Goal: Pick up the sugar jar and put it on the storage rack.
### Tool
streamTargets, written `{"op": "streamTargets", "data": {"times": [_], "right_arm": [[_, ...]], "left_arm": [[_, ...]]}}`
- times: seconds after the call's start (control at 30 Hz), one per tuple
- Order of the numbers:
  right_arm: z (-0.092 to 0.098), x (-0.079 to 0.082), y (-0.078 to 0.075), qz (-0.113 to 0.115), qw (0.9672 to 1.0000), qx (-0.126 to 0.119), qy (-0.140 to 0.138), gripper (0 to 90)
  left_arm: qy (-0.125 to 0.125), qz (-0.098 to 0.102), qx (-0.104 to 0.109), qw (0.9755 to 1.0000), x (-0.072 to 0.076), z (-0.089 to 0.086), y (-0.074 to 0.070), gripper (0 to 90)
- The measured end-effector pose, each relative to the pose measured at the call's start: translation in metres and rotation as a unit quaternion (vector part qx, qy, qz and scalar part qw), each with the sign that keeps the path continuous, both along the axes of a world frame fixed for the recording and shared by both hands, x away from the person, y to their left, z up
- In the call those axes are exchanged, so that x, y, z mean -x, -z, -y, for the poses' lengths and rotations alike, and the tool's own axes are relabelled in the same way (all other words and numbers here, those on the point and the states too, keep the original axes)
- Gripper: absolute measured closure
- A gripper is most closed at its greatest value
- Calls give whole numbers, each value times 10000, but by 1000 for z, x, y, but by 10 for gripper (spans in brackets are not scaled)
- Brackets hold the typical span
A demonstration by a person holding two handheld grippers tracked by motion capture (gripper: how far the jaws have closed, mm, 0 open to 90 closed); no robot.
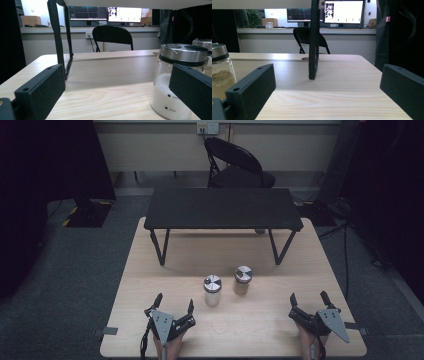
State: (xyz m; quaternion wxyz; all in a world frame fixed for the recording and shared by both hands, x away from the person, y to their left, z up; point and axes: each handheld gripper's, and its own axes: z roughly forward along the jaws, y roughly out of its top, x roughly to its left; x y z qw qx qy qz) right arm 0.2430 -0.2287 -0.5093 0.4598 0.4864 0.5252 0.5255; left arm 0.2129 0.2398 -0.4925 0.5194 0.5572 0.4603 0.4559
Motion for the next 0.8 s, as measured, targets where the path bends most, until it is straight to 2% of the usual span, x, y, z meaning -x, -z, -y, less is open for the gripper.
{"op": "streamTargets", "data": {"times": [0.4, 0.8], "right_arm": [[0, 0, 0, 1, 10000, -1, 3, 0], [-1, 0, 0, 1, 10000, 0, 29, 0]], "left_arm": [[15, -4, -11, 10000, 0, 0, 0, 0], [69, 180, 35, 9998, 4, -3, 5, 0]]}}
